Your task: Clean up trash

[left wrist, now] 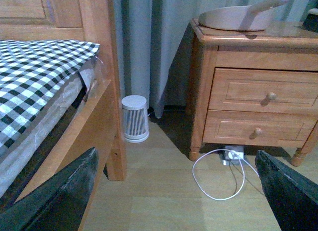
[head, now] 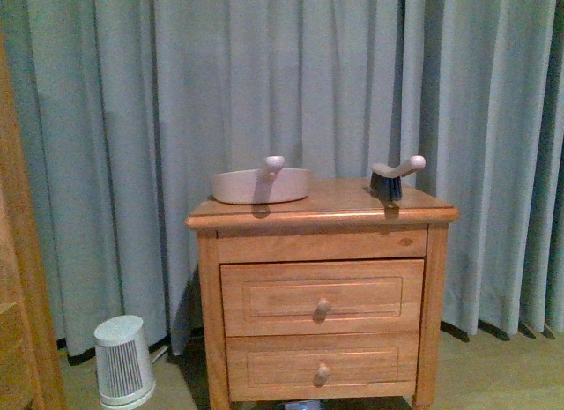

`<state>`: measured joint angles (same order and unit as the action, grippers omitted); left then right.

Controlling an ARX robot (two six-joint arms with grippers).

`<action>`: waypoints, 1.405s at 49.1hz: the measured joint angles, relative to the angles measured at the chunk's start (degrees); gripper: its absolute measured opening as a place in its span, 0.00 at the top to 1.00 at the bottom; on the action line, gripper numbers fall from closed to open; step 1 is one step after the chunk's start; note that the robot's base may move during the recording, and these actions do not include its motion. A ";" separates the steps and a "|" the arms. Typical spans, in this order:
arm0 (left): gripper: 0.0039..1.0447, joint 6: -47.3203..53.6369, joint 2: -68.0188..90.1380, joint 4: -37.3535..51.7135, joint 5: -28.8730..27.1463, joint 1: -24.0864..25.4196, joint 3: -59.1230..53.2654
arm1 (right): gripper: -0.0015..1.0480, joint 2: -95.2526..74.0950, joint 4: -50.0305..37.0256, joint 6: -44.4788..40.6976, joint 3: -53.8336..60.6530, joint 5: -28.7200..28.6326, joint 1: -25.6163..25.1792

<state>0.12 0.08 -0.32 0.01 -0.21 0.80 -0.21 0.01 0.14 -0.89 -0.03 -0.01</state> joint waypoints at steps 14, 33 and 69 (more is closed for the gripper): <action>0.07 0.00 0.00 0.00 0.00 0.00 0.00 | 0.07 0.00 0.00 0.00 0.00 -0.02 0.00; 0.07 0.00 0.00 0.00 -0.02 0.00 0.00 | 0.07 0.00 0.00 0.00 0.00 -0.02 0.00; 0.07 0.00 0.00 0.00 -0.02 0.00 0.00 | 0.07 0.00 0.00 0.00 0.00 0.00 0.00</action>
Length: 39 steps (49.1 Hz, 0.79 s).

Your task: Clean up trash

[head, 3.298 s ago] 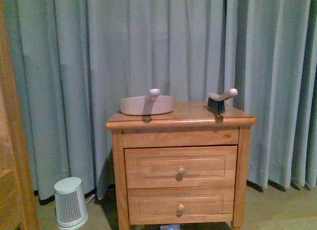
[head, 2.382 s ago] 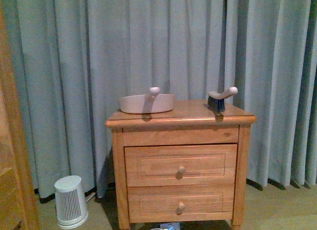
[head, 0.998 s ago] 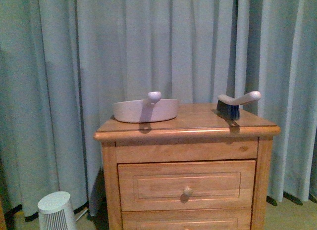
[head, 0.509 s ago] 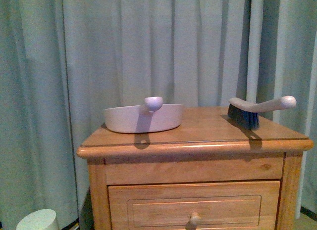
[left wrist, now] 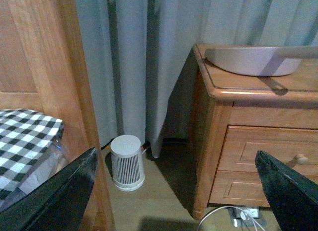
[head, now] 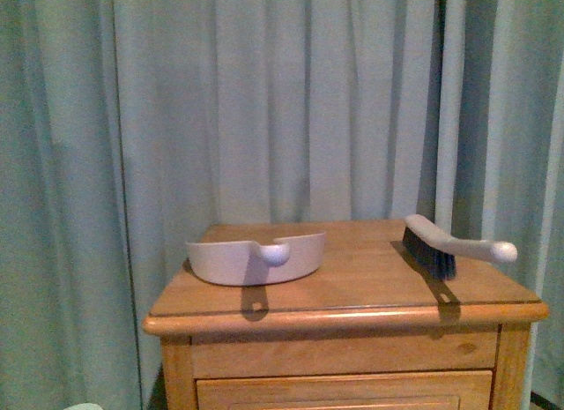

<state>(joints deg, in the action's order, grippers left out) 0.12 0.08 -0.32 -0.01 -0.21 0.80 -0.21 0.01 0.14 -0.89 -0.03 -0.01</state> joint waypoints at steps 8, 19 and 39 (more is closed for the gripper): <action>0.07 0.00 0.00 0.00 0.02 0.00 0.00 | 0.07 0.00 0.00 0.00 0.00 0.00 0.00; 0.07 -12.55 8.92 -0.50 8.04 0.94 2.08 | 0.07 0.00 0.00 0.00 0.00 -0.02 0.00; 0.07 -6.86 59.17 -8.39 0.90 -9.60 45.66 | 0.07 0.00 0.00 0.00 0.00 -0.02 0.00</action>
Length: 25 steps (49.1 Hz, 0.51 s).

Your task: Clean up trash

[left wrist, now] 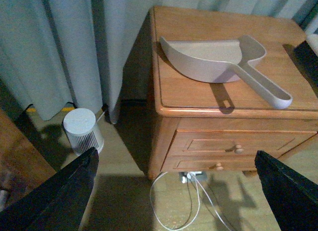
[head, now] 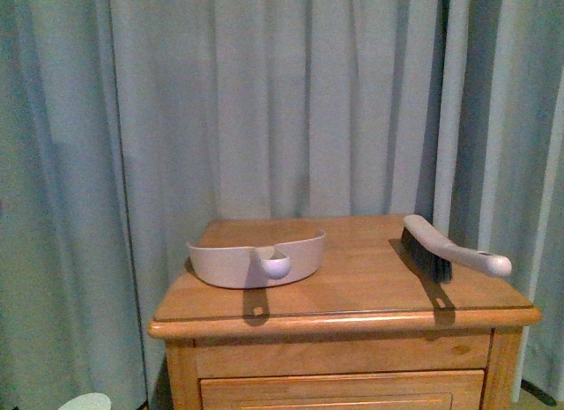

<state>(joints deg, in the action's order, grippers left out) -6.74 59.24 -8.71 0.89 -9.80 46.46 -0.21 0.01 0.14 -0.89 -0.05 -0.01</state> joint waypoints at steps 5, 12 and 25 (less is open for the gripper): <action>0.07 -0.81 11.54 -9.92 -6.38 -9.49 15.74 | 0.07 0.00 0.00 0.00 0.00 0.00 0.00; 0.07 -4.00 23.78 -16.00 -12.39 -19.19 30.34 | 0.07 0.00 0.00 0.00 0.00 0.00 0.00; 0.07 -9.68 39.67 -19.91 -19.06 -24.17 44.98 | 0.07 0.00 0.00 0.00 0.00 0.00 0.00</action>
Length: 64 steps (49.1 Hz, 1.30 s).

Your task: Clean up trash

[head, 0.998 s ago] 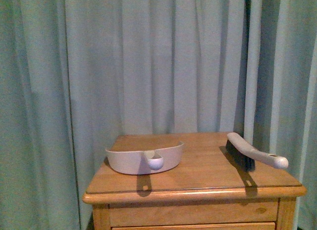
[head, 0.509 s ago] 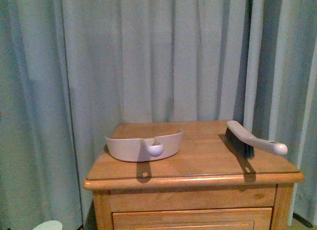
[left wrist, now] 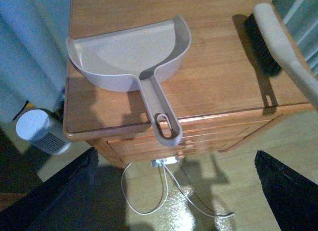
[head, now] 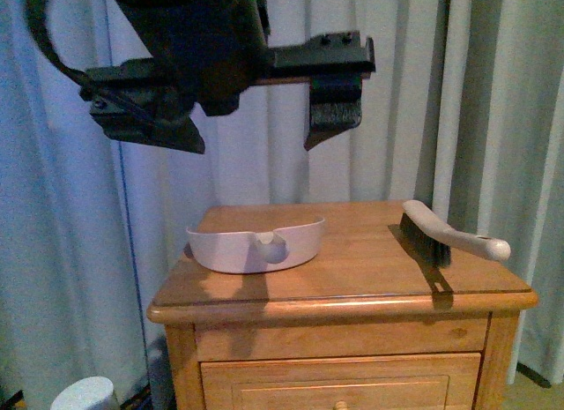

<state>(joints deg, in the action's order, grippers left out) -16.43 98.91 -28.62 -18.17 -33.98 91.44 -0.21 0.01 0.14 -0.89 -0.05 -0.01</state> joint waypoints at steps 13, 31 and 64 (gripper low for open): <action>0.07 -3.06 12.13 -3.17 -6.84 0.74 9.31 | 0.07 0.00 0.00 0.00 0.00 0.02 0.00; 0.07 -3.87 22.45 -5.35 -11.28 -1.42 19.06 | 0.07 0.00 0.00 0.02 0.00 0.00 0.00; 0.07 -2.78 31.23 -5.35 -12.26 1.64 24.00 | 0.07 0.00 0.00 0.00 0.00 0.00 0.00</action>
<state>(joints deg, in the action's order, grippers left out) -19.20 130.15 -33.98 -30.44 -32.34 115.44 -0.21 0.01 0.14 -0.89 -0.05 -0.01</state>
